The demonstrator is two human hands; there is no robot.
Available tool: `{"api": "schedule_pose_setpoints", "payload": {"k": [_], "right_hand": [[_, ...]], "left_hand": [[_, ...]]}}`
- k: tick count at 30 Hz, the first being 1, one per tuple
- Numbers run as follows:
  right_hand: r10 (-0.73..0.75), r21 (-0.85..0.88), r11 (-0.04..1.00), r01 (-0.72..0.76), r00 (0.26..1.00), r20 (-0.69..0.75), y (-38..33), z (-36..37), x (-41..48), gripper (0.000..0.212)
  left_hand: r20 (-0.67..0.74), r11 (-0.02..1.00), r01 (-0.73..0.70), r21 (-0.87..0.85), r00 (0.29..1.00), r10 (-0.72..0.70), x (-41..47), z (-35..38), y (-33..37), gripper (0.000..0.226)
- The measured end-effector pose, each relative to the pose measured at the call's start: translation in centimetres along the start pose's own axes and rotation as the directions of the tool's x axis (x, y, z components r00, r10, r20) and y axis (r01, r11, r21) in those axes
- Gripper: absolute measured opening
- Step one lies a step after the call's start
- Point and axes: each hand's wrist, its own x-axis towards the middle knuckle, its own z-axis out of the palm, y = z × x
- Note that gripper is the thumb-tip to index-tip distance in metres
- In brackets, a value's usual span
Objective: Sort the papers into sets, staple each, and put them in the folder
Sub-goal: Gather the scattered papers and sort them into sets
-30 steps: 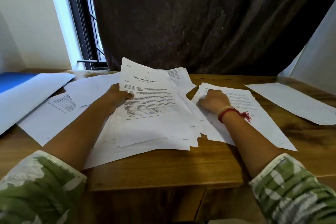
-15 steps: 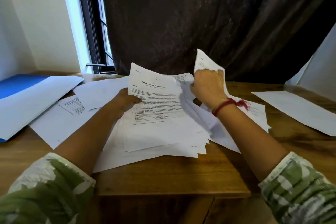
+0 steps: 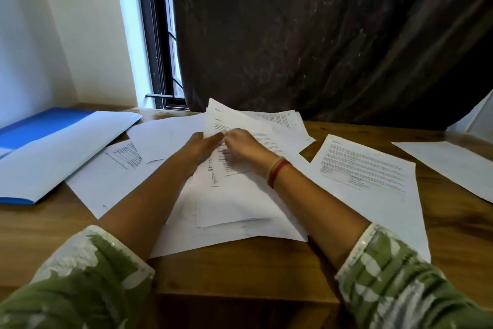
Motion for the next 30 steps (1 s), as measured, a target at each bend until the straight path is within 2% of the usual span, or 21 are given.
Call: {"api": "schedule_pose_setpoints", "payload": {"k": [1,2,3,5,7,8,9,11,12,14,16,23,26,28,30], "right_hand": [[0.037,0.190,0.981,-0.040,0.999,0.022,-0.3,-0.9,-0.3,0.016],[0.061,0.306,0.950,-0.064,0.998,0.020,-0.3,-2.3,-0.7,0.019],[0.060,0.333,0.941,-0.057,0.998,0.002,-0.4,-3.8,-1.1,0.020],[-0.002,0.186,0.982,0.029,0.989,-0.146,-0.3,-7.6,-1.7,0.017],[-0.044,-0.070,0.997,0.017,0.917,-0.398,1.0,-12.1,-2.0,0.014],[-0.021,-0.190,0.978,-0.085,0.868,-0.496,2.0,-14.2,-2.0,0.018],[0.045,-0.290,0.923,-0.254,0.819,-0.572,3.3,-16.0,-2.3,0.027],[0.184,-0.379,0.729,-0.570,0.697,-0.693,6.2,-19.0,-3.8,0.051],[0.218,-0.370,0.661,-0.653,0.639,-0.738,7.3,-19.9,-5.1,0.059],[0.237,-0.335,0.636,-0.695,0.589,-0.772,8.6,-21.3,-7.6,0.057],[0.268,-0.327,0.631,-0.704,0.593,-0.760,9.3,-22.3,-9.1,0.057],[0.290,-0.267,0.625,-0.733,0.536,-0.793,11.3,-23.8,-8.0,0.091],[0.286,-0.222,0.702,-0.677,0.553,-0.783,11.1,-23.6,-7.9,0.095],[0.303,-0.175,0.771,-0.612,0.595,-0.745,10.9,-23.6,-7.7,0.090],[0.307,-0.060,0.878,-0.474,0.656,-0.690,10.4,-24.2,-7.8,0.079]], "left_hand": [[0.009,0.999,-0.028,0.018,1.000,0.028,0.3,0.1,-0.2,0.031],[0.008,0.999,-0.048,0.017,0.999,0.048,0.6,0.2,-0.4,0.031],[0.005,0.999,-0.049,0.008,0.999,0.049,0.5,0.3,-0.4,0.031],[0.000,1.000,-0.025,-0.015,1.000,0.025,0.4,0.5,-0.4,0.032],[0.024,0.999,-0.015,-0.040,1.000,0.016,0.5,0.6,-0.5,0.032],[0.029,0.999,-0.013,-0.047,0.999,0.014,0.7,0.4,-0.6,0.031],[0.033,0.999,-0.014,-0.041,0.999,0.015,0.8,0.3,-0.7,0.032],[0.035,0.999,-0.016,-0.029,0.999,0.017,1.0,0.2,-0.9,0.036],[0.037,0.999,-0.016,-0.034,0.999,0.017,1.1,0.3,-0.9,0.038],[0.036,0.998,-0.017,-0.054,0.999,0.019,1.3,0.5,-0.9,0.040],[0.032,0.998,-0.015,-0.063,0.999,0.017,1.5,0.6,-0.9,0.041],[0.034,0.996,-0.018,-0.089,0.999,0.021,2.1,0.5,-1.3,0.041],[0.024,0.997,-0.022,-0.077,0.999,0.024,2.0,0.6,-1.3,0.041],[0.034,0.996,-0.026,-0.085,0.999,0.029,1.9,0.6,-1.3,0.041],[0.042,0.994,-0.023,-0.103,0.999,0.027,1.8,0.5,-1.2,0.041]]}}
